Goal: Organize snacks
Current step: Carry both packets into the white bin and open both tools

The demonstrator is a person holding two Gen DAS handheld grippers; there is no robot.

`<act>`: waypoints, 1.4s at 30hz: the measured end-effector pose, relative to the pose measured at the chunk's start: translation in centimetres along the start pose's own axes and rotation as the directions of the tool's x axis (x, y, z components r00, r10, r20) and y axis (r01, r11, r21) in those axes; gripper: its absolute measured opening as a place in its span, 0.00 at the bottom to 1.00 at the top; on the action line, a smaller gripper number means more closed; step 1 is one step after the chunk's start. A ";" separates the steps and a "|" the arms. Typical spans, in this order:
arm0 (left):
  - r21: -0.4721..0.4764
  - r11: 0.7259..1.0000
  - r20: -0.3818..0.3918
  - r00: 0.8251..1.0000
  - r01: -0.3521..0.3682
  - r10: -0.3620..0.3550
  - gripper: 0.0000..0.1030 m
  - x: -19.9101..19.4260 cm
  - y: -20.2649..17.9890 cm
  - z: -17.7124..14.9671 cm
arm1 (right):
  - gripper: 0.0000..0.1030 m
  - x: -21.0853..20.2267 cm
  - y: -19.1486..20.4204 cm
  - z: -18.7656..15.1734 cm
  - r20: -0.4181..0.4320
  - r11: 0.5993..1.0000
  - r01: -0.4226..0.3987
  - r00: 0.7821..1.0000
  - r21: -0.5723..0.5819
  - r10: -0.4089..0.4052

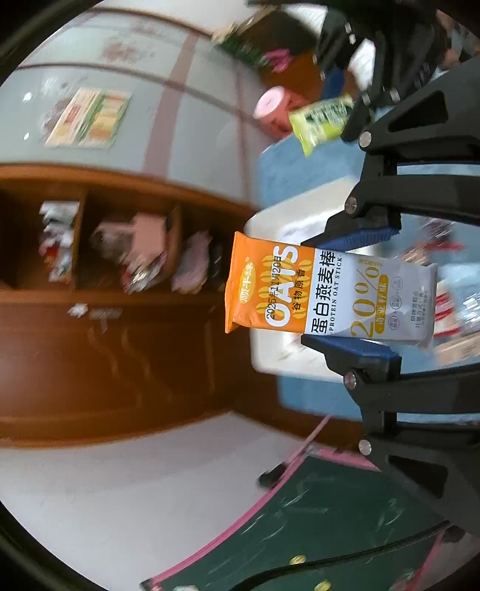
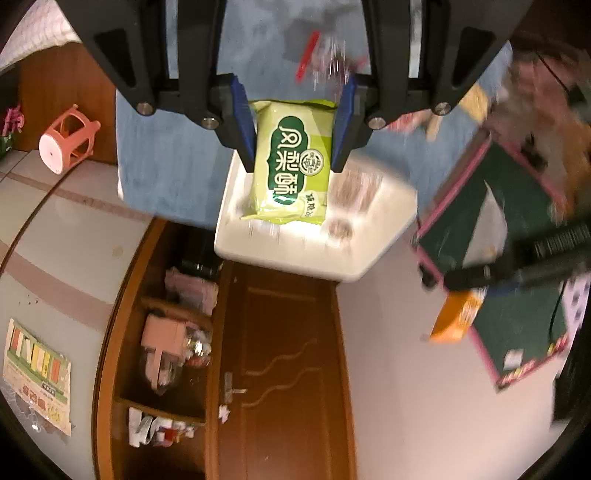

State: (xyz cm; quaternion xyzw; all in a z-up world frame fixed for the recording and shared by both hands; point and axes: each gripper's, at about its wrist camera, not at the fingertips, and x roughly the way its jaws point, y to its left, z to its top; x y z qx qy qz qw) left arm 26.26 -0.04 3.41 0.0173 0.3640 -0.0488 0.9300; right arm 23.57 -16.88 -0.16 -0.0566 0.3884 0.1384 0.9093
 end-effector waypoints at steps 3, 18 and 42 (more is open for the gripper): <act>-0.020 0.999 0.002 0.999 -0.049 0.049 0.40 2.6 0.9 2.4 | 0.38 1.7 -1.4 4.3 0.023 0.999 -0.001 1.000 0.052 -0.001; 0.058 0.996 -0.145 0.987 -0.064 0.071 0.40 18.8 -2.1 1.1 | 0.39 14.0 -3.1 6.0 -0.113 0.991 0.054 0.993 0.124 -0.040; -0.042 0.996 -0.319 0.946 -0.081 0.064 0.95 24.0 0.5 -2.7 | 0.46 20.0 -4.4 2.1 -0.285 0.977 -0.010 0.956 0.215 0.072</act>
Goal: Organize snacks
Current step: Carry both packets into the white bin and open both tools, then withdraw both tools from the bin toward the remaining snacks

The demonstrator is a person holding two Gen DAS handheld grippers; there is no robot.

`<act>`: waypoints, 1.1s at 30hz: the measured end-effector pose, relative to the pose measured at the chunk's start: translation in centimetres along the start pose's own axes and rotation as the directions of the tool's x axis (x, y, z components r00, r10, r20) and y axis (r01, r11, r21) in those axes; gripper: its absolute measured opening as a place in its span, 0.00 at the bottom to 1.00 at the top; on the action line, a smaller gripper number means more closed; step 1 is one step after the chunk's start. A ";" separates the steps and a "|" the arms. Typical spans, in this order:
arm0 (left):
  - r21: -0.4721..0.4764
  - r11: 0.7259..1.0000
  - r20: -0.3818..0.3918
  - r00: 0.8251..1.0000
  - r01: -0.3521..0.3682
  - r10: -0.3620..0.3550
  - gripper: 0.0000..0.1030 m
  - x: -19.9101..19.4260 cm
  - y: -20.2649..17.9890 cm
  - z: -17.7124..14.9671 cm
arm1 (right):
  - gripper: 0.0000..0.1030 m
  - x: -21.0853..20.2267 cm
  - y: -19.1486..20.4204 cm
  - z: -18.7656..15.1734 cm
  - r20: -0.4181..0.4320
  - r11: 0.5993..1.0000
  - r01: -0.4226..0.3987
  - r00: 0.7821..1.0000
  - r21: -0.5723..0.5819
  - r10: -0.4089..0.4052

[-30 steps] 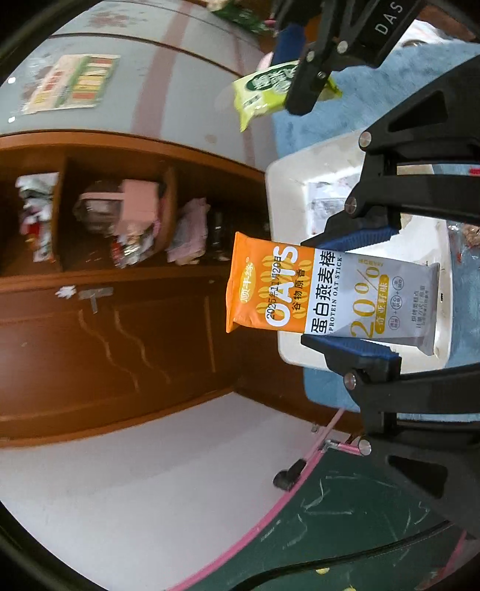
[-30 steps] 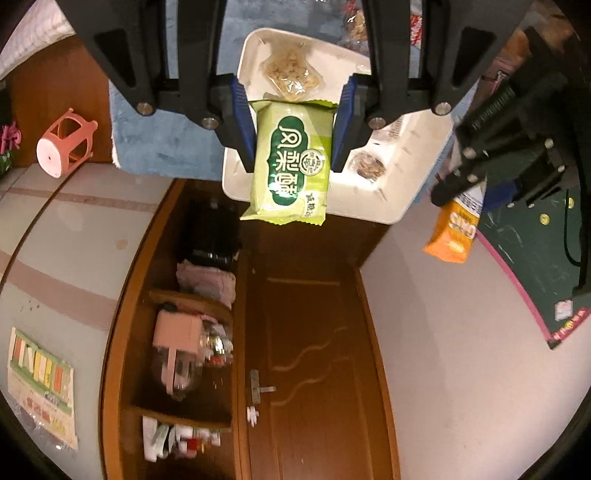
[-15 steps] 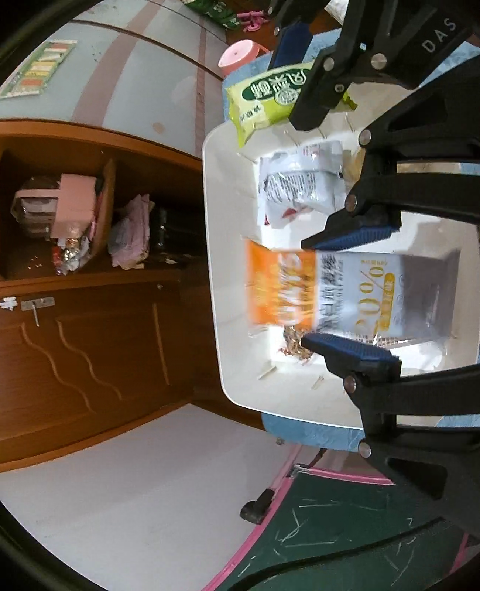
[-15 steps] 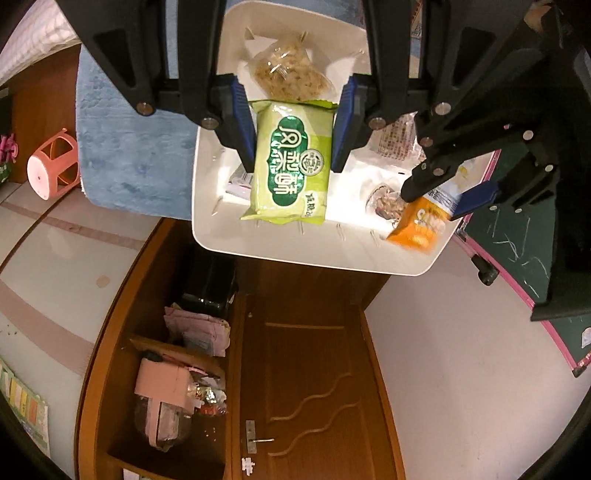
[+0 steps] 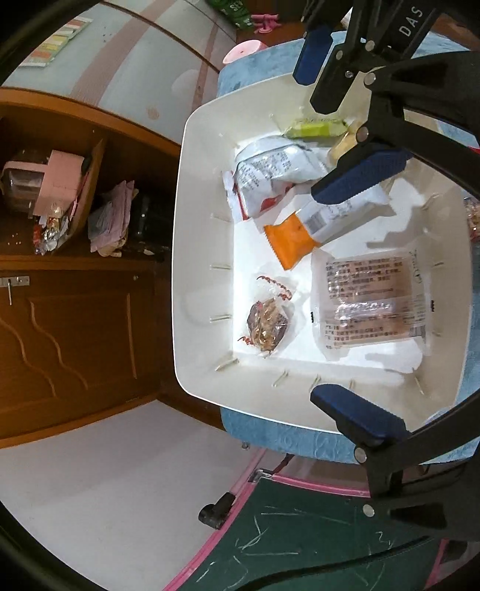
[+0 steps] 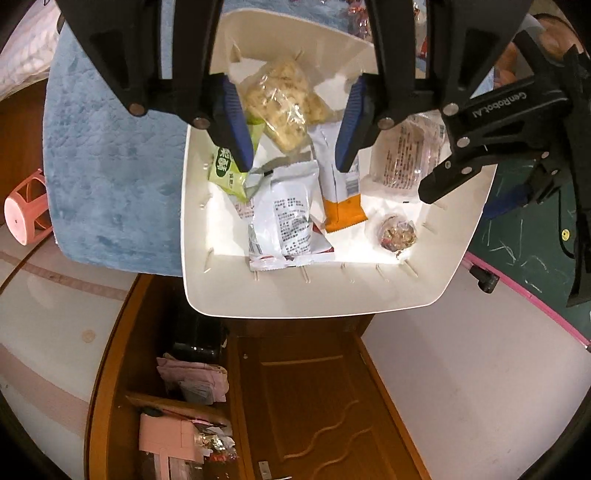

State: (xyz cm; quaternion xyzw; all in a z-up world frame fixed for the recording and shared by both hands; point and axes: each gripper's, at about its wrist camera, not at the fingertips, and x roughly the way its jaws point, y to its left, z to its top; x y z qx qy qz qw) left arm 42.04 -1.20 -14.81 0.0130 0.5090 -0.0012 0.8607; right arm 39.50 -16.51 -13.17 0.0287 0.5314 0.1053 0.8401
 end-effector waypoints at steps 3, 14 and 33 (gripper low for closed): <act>0.006 1.000 -0.001 1.000 0.011 -0.011 0.95 -1.1 -0.3 -0.5 | 0.46 -0.9 0.0 -0.4 0.003 1.000 0.004 1.000 -0.010 -0.004; 0.053 0.999 0.064 0.998 0.007 -0.010 0.95 -8.2 -1.0 -3.5 | 0.46 -7.1 1.1 -2.6 0.059 0.999 0.038 0.998 -0.029 -0.037; 0.085 0.995 0.193 0.979 0.051 -0.067 0.95 -21.9 0.3 -12.9 | 0.46 -18.9 4.2 -11.2 0.186 0.998 0.039 0.982 -0.059 -0.027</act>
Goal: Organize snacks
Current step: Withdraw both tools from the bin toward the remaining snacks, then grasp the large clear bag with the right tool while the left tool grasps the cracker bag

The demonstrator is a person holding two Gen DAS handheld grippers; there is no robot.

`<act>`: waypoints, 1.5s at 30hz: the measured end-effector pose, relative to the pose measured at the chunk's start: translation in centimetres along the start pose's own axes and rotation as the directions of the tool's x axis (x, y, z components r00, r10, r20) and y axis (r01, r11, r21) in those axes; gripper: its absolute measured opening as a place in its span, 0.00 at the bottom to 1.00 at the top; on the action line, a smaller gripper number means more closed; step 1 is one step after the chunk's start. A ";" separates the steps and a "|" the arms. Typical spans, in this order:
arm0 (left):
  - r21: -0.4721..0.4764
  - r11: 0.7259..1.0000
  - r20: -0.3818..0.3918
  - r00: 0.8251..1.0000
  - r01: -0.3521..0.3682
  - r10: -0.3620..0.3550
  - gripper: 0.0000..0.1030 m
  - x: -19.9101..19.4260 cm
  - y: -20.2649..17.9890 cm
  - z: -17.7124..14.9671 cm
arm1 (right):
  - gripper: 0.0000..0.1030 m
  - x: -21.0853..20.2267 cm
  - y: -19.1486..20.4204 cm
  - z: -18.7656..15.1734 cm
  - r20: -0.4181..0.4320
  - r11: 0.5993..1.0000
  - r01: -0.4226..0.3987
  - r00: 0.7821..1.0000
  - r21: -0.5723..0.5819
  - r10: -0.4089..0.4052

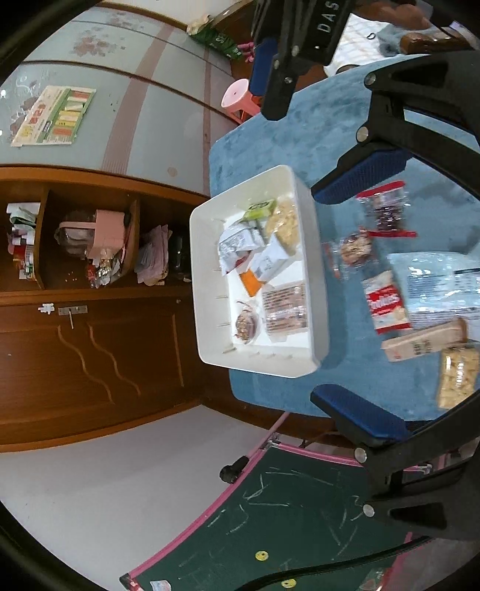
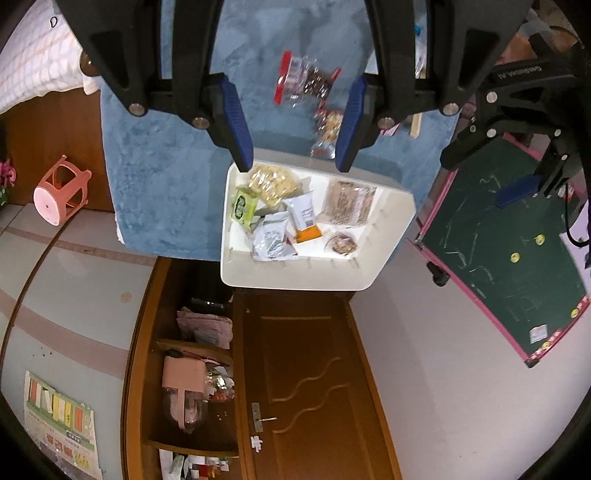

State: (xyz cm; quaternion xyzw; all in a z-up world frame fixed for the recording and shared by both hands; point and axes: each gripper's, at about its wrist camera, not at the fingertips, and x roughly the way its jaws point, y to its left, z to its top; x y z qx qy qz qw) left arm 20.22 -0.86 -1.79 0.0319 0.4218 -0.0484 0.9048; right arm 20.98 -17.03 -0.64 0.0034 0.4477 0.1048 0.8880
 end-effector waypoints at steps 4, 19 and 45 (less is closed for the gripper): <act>-0.017 1.000 0.015 1.000 0.022 -0.022 0.95 -2.0 0.8 -2.7 | 0.46 -0.8 0.8 -2.0 -0.001 1.000 -0.024 1.000 -0.010 0.024; -0.040 0.996 -0.032 0.996 -0.085 0.084 0.95 -3.3 7.1 -15.1 | 0.49 3.8 4.2 -12.0 -0.151 0.982 -0.187 0.971 -0.010 0.183; -0.386 0.904 -0.219 0.970 -0.182 0.101 0.95 6.0 15.4 -23.9 | 0.63 18.5 7.5 -16.5 -0.305 0.867 -0.375 0.826 0.329 0.473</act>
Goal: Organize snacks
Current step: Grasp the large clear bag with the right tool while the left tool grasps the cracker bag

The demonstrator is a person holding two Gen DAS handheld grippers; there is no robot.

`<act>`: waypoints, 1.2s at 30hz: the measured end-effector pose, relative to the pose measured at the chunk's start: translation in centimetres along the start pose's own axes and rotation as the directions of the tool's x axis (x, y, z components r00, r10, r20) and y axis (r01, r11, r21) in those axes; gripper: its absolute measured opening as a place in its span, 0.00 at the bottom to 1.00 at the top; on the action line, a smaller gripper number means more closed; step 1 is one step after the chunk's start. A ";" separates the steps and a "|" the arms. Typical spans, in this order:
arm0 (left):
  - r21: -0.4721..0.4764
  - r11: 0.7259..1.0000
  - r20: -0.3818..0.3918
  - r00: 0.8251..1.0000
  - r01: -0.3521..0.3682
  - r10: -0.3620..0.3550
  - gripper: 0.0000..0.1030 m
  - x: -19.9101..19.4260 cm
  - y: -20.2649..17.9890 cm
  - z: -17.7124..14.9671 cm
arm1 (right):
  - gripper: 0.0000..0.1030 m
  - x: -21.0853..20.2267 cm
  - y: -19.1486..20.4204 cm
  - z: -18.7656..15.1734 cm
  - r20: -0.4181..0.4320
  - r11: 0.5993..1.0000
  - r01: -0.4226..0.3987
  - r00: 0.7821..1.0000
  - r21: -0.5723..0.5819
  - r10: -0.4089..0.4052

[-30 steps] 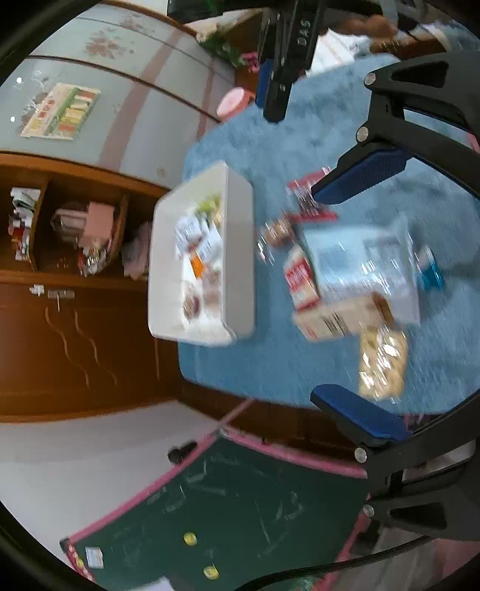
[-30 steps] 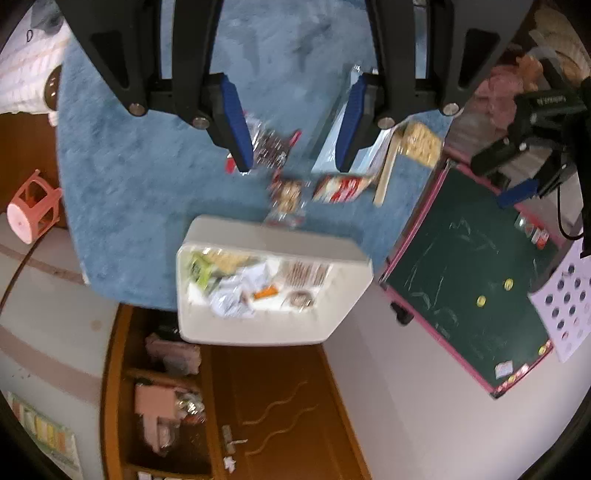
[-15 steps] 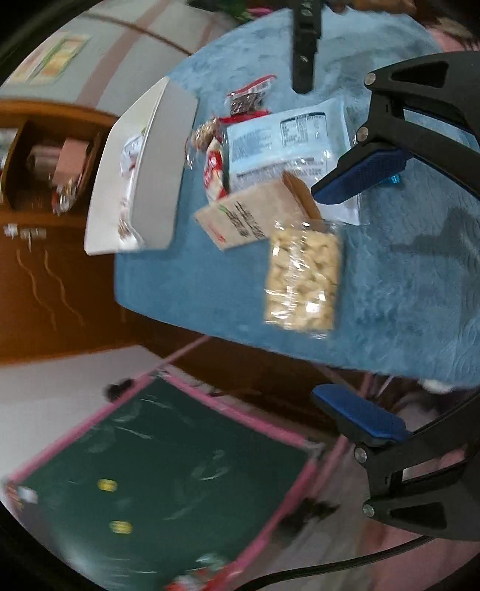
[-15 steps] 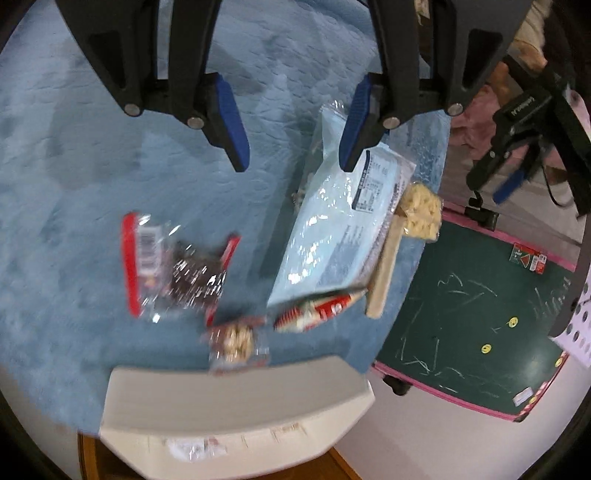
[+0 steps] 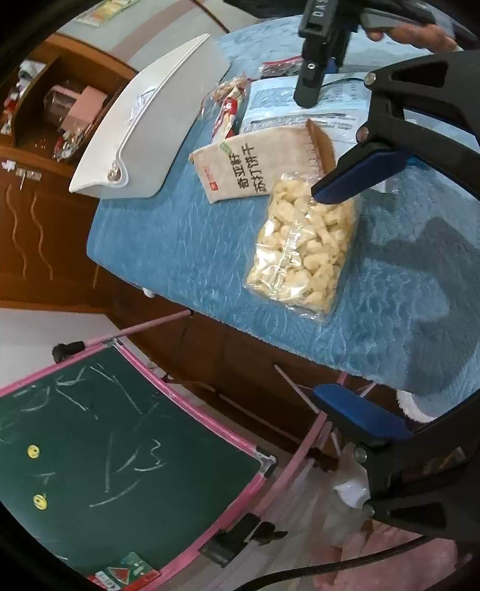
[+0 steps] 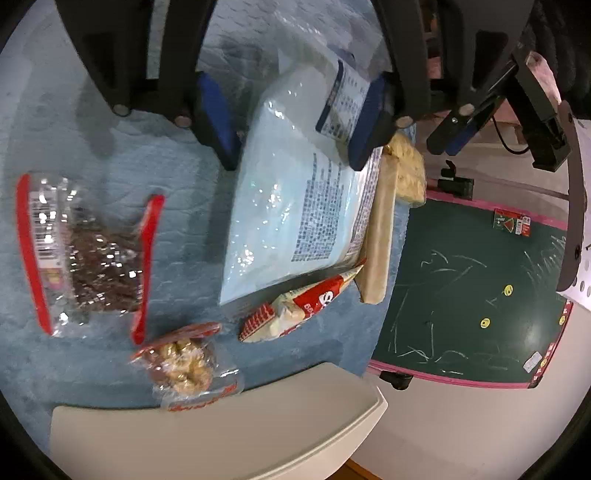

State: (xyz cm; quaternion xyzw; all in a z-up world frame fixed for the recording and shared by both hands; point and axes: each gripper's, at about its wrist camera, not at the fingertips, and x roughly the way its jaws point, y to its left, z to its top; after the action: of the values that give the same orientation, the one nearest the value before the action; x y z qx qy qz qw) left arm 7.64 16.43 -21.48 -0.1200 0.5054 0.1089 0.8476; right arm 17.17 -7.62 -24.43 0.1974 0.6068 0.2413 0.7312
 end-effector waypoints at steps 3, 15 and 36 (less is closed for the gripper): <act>-0.035 0.999 -0.024 1.000 0.015 -0.016 0.95 0.6 0.2 0.5 | 0.55 0.1 0.9 -0.4 0.033 0.997 0.026 0.999 -0.075 -0.024; -0.216 0.976 -0.085 0.996 0.006 -0.025 0.95 3.1 -0.2 3.3 | 0.35 -5.1 1.3 -3.7 0.211 0.958 0.198 0.965 -0.208 -0.154; -0.229 0.967 -0.137 0.987 -0.113 0.083 0.83 4.7 -3.4 2.0 | 0.34 -6.8 -1.4 -4.6 0.217 0.972 0.182 0.965 -0.148 -0.148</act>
State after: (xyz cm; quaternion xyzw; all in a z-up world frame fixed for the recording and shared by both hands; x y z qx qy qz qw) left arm 12.48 14.15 -24.37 -0.2014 0.5466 0.2023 0.7872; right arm 11.76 -12.83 -20.75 0.1081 0.5205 0.2078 0.8211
